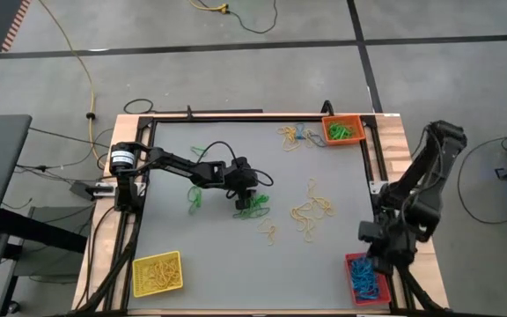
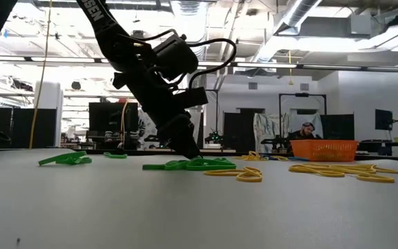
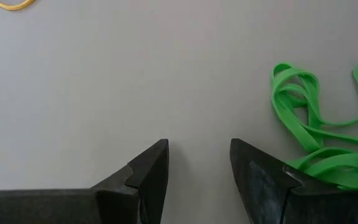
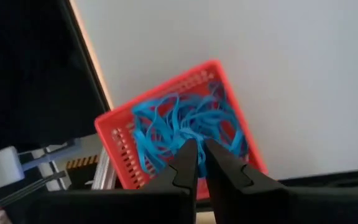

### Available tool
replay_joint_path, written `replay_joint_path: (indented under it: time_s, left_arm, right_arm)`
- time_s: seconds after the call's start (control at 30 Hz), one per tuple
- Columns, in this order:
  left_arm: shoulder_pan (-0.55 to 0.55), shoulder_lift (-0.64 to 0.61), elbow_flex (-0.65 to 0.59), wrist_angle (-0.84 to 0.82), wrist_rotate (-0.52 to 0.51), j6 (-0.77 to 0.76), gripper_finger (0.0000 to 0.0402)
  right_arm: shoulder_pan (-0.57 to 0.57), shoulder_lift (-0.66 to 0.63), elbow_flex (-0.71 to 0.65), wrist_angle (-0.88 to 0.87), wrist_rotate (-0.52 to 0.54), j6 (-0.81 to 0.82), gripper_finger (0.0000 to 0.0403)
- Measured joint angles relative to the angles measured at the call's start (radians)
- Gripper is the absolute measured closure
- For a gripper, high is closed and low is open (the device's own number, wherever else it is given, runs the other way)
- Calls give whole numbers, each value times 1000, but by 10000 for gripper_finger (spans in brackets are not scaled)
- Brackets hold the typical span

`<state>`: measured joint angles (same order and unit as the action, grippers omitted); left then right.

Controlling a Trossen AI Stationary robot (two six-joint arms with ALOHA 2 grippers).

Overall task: Sort rubber bands into baskets
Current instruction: Put the blue rubber band into the red bin

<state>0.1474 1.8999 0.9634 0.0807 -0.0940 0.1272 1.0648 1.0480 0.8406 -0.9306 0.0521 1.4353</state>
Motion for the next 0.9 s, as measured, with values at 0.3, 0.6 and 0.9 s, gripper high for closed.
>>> replay_joint_path:
  time_s: [0.3,0.6,0.9]
  left_arm:
    - [0,0,0,9,0,0,239]
    - [0,0,0,15,0,0,239]
    - [0,0,33,49,0,9,239]
  right_arm:
    - [109,155,0,124,0,132,338]
    - [174,247,0,121,1,217,211]
    - [175,217,0,108,209,120,128]
